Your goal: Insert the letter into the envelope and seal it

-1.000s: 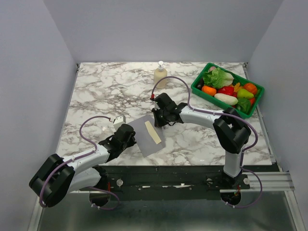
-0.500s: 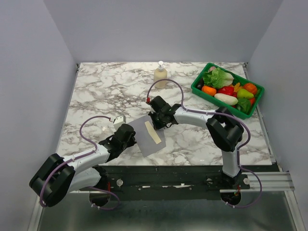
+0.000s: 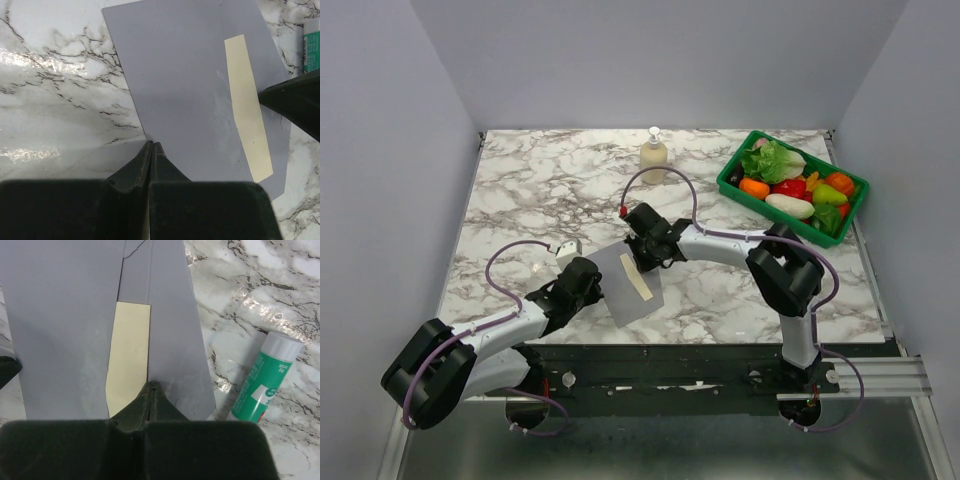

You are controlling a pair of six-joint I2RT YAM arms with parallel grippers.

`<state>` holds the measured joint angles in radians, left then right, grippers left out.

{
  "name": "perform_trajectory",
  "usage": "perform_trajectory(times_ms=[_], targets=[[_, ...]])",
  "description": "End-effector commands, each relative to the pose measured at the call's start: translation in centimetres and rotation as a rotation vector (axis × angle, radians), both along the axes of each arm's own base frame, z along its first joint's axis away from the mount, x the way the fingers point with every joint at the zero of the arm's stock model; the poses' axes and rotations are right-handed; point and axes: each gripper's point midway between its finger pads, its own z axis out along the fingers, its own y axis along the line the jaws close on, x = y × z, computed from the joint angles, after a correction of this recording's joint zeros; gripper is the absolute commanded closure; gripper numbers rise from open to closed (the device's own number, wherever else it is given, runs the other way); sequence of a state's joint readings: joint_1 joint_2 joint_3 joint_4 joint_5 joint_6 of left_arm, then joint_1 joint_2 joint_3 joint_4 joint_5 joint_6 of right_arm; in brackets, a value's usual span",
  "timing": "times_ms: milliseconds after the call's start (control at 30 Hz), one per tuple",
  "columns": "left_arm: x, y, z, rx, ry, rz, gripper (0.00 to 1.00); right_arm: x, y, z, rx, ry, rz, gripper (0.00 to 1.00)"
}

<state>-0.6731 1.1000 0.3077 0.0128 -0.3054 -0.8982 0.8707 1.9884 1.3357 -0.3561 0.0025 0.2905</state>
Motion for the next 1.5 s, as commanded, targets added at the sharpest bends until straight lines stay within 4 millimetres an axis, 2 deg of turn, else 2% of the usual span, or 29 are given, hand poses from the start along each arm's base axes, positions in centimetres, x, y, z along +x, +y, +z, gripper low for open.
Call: perform_trajectory(times_ms=[0, 267, 300, 800, 933, 1033, 1067, 1167, 1200, 1233, 1300, 1333, 1433, 1467], targets=[[-0.9, 1.1, -1.4, 0.06, 0.052, -0.003, 0.94, -1.3, 0.4, -1.1, -0.032, 0.039, 0.005, 0.99], [-1.0, 1.1, -1.3, 0.057, 0.049, -0.004, 0.94, -1.8, 0.7, -1.3, -0.028, 0.054, -0.011, 0.99], [-1.0, 1.1, -1.4, 0.058, 0.05, -0.002, 0.94, -2.4, 1.1, -1.3, -0.012, 0.075, 0.005, 0.99], [-1.1, 1.1, -1.4, 0.053, 0.051, -0.002, 0.94, -2.5, 1.7, -0.6, 0.022, 0.077, 0.011, 0.99], [-1.1, 1.2, -1.3, 0.051, 0.051, 0.007, 0.95, -1.6, 1.1, 0.5, 0.012, 0.024, -0.037, 0.99], [-1.2, 1.5, -1.1, 0.043, 0.042, 0.024, 0.95, -0.6, 0.5, 2.4, 0.008, -0.036, -0.069, 0.99], [-1.2, 1.5, -1.1, 0.043, 0.044, 0.024, 0.95, -0.4, 0.4, 3.5, 0.017, -0.062, -0.074, 0.98], [-1.3, 1.7, -1.0, 0.039, 0.042, 0.033, 0.94, 0.5, -0.6, 5.4, 0.003, -0.125, -0.102, 0.92], [-1.4, 1.7, -1.0, 0.039, 0.043, 0.033, 0.94, 0.8, -0.8, 6.8, 0.022, -0.15, -0.109, 0.9], [-1.4, 1.7, -0.9, 0.036, 0.042, 0.035, 0.95, 1.2, -1.2, 7.4, 0.027, -0.162, -0.122, 0.79], [-1.3, 1.7, -0.7, 0.036, 0.044, 0.038, 0.94, 1.7, -2.1, 8.9, 0.047, -0.181, -0.143, 0.65], [-1.4, 1.7, -0.5, 0.032, 0.04, 0.037, 0.94, 2.4, -2.9, 9.2, 0.054, -0.177, -0.165, 0.56], [-1.0, 1.5, 0.6, 0.026, 0.023, 0.04, 0.92, 4.1, -5.4, 9.1, 0.051, -0.159, -0.199, 0.45], [-0.9, 1.6, 0.8, 0.029, 0.017, 0.038, 0.9, 4.3, -5.9, 8.6, 0.038, -0.142, -0.199, 0.45]])
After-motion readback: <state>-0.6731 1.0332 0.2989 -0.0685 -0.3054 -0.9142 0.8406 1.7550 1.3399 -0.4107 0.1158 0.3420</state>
